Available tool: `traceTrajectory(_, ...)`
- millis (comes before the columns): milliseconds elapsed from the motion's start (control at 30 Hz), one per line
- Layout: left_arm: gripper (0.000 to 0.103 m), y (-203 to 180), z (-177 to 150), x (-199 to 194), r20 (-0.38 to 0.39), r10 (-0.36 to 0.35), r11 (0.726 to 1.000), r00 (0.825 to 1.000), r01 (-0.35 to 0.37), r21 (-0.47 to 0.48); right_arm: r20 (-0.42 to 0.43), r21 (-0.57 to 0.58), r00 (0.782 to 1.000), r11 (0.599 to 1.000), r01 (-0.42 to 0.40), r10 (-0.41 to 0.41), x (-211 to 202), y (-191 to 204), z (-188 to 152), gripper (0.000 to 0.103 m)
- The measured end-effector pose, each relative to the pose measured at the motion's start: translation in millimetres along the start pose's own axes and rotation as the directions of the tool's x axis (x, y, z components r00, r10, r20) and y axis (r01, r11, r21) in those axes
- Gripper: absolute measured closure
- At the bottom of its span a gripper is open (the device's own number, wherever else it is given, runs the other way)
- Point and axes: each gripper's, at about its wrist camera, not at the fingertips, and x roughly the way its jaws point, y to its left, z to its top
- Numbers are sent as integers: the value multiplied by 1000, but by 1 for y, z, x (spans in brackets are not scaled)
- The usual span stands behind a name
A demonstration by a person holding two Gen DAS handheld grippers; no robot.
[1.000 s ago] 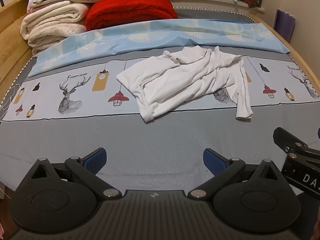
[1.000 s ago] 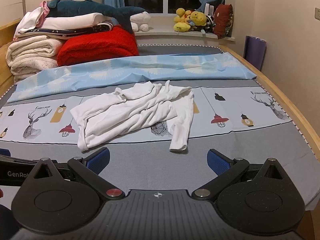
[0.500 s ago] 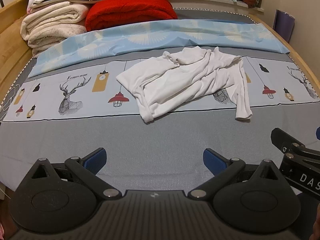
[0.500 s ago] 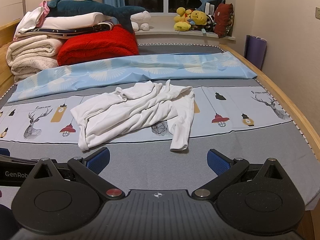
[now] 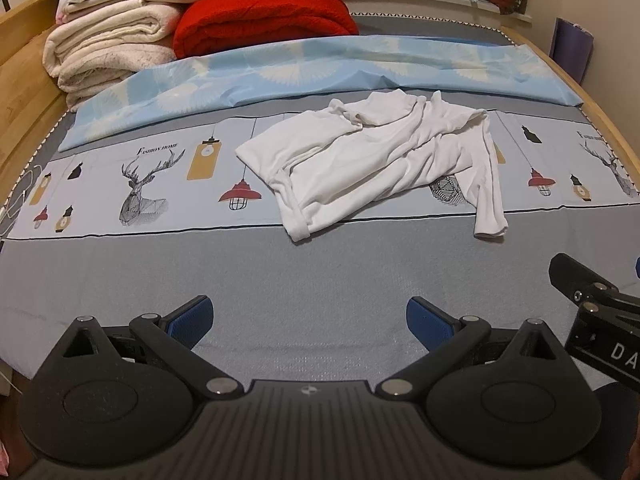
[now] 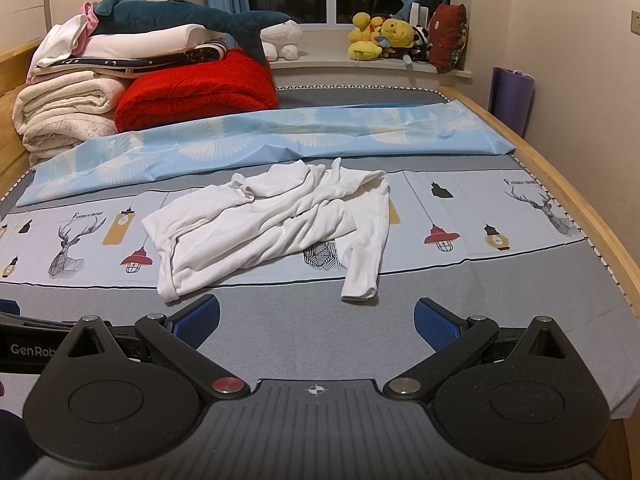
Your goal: Fold small clothes
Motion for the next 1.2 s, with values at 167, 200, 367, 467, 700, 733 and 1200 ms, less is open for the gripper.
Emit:
traceTrajectory(167, 0, 2, -1, 2, -7, 1, 1000, 1000, -1, -9, -1, 2, 1000, 1000, -4, 4, 0, -1, 0, 1)
traceTrajectory(200, 0, 3, -1, 3, -9, 1, 1000, 1000, -1, -11, -2, 1, 1000, 1000, -5, 5, -1, -1, 0, 1)
traceTrajectory(367, 0, 4, -3, 5, -13, 5, 1000, 1000, -6, -18, -9, 2, 1000, 1000, -10, 10, 0, 0, -1, 1)
traceTrajectory(467, 0, 5, -3, 8, -17, 6, 1000, 1000, -7, -22, -17, 5, 1000, 1000, -10, 10, 3, 0, -1, 1)
traceTrajectory(700, 0, 21, -6, 52, -9, -8, 999, 1000, 8, -45, -60, 45, 998, 999, -12, 15, 25, -10, -2, 1)
traceTrajectory(733, 0, 28, -5, 68, -14, 10, 999, 1000, -11, -50, -75, 55, 997, 998, -13, 17, 34, -15, 1, 1)
traceTrajectory(1200, 1, 77, 151, 279, -17, 53, 984, 998, -55, -168, -178, 81, 984, 996, 44, -29, 288, -51, 84, 1)
